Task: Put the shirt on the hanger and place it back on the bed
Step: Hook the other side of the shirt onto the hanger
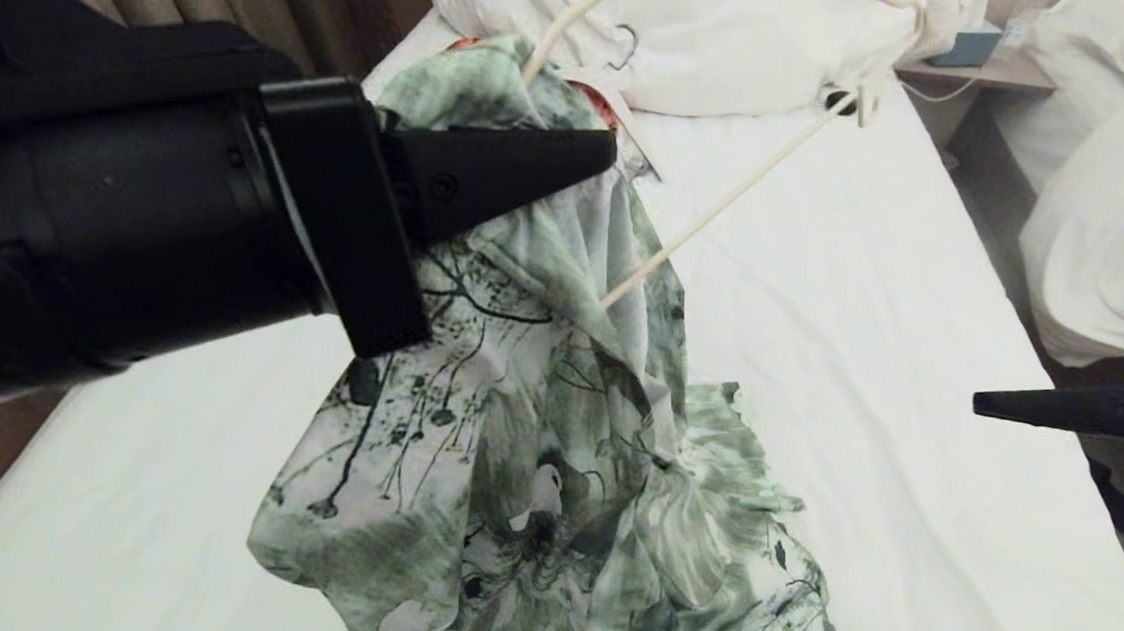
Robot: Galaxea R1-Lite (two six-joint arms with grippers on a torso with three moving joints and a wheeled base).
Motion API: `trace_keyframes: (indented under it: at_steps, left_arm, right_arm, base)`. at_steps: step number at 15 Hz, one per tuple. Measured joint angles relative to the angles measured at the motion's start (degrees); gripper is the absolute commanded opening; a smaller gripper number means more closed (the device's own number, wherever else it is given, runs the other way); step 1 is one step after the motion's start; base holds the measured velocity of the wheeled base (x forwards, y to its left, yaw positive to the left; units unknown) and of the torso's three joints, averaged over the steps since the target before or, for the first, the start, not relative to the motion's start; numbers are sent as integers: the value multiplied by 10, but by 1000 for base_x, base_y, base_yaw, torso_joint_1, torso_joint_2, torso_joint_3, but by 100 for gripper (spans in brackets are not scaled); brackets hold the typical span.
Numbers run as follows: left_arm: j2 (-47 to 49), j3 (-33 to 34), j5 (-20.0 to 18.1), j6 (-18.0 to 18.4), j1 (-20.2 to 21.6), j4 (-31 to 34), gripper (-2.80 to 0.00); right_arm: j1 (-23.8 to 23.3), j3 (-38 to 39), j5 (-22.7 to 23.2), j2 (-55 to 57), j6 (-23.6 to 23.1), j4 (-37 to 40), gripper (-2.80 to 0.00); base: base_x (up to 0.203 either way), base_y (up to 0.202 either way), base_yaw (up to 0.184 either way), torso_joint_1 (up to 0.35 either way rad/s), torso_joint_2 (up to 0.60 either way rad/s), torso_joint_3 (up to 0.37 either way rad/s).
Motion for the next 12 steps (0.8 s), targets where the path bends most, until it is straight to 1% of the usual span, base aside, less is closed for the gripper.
trace_keyframes:
  at_steps: [2,3,5,6,7,10,12]
  left_arm:
    - [-5,-4,4,1,0,0,-280]
    - [-7,-4,4,1,-1,0,-280]
    - [-9,-5,3,1,-3,0,-280]
    - [-10,-5,3,0,-3,0,-280]
    - [-10,-5,3,1,-4,0,-280]
    - [-11,-5,3,1,-6,0,-280]
    - [-12,-5,3,1,-6,0,-280]
  right_arm:
    - [28,8,1,41,21,-65,-280]
    - [51,11,1,60,34,-97,-280]
    - [96,10,-10,89,43,-135,-280]
    - [123,4,-23,102,47,-142,-280]
    - [150,-6,-43,115,56,-145,-280]
    - [228,-56,-123,161,111,-163,-280]
    - [261,-84,-171,189,139,-167,-280]
  base:
    - [0,0,0,0,0,0]
    - [0,0,0,0,0,0]
    - [0,0,0,0,0,0]
    - [0,0,0,0,0,0]
    - [0,0,0,0,0,0]
    - [0,0,0,0,0,0]
    - [0,0,0,0,0,0]
